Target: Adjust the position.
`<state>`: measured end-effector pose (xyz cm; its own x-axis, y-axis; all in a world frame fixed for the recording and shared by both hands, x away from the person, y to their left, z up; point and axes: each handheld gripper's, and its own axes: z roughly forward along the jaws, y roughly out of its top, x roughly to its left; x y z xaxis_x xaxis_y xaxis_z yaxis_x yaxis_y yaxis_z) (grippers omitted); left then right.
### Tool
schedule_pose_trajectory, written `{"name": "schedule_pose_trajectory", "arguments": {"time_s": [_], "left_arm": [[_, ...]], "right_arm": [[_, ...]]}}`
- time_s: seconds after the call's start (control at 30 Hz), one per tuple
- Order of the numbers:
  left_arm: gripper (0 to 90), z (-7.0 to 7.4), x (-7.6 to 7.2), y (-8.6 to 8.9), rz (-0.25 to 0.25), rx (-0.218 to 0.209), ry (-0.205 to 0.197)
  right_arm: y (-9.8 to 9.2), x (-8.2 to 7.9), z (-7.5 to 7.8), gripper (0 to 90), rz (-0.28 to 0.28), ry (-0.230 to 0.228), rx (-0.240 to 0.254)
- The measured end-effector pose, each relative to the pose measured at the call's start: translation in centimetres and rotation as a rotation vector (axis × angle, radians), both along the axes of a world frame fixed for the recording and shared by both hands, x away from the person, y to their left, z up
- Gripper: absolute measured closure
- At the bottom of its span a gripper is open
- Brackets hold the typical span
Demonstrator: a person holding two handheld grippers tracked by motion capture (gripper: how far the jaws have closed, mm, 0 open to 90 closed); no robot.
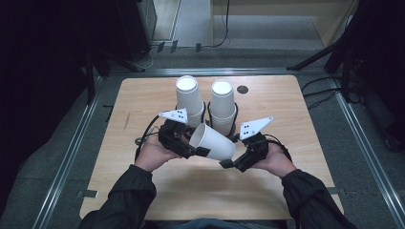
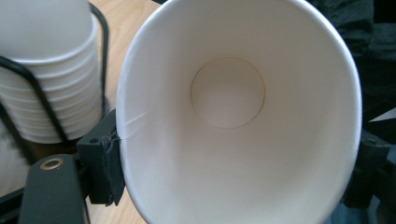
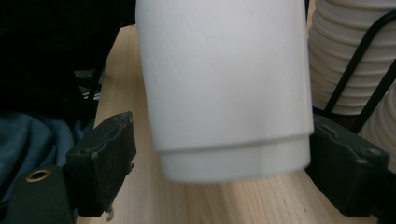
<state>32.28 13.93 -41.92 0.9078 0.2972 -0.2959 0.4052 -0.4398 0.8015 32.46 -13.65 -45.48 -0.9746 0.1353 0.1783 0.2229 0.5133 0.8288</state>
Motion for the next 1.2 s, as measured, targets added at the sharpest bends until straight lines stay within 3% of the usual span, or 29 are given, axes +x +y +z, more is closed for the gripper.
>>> {"name": "schedule_pose_trajectory", "arguments": {"time_s": [0.23, 0.43, 0.57, 0.67, 0.83, 1.2], "left_arm": [[16.3, 0.3, 0.1, 0.9, -0.013, 0.042, -0.014], [16.3, 0.5, 0.0, 0.9, -0.019, 0.121, -0.053], [16.3, 0.0, 0.4, 1.3, -0.017, 0.147, -0.055], [16.3, -0.5, 0.7, 1.3, -0.018, 0.202, -0.057], [16.3, -1.1, 0.8, 0.9, -0.017, 0.276, -0.066], [16.3, -2.2, 1.7, -0.9, -0.044, 0.367, -0.058]], "right_arm": [[-0.5, 0.3, -0.1, 13.6, -0.029, 0.019, -0.016], [-1.1, 0.8, -0.1, 13.6, -0.060, 0.026, -0.013], [-1.5, 0.8, -0.1, 13.6, -0.070, 0.019, -0.020], [-1.8, 0.9, 0.0, 13.6, -0.081, 0.013, -0.024], [-2.1, 1.0, 0.0, 13.6, -0.098, 0.006, -0.026], [-1.4, 1.0, -0.6, 14.0, -0.099, 0.001, -0.060]]}}
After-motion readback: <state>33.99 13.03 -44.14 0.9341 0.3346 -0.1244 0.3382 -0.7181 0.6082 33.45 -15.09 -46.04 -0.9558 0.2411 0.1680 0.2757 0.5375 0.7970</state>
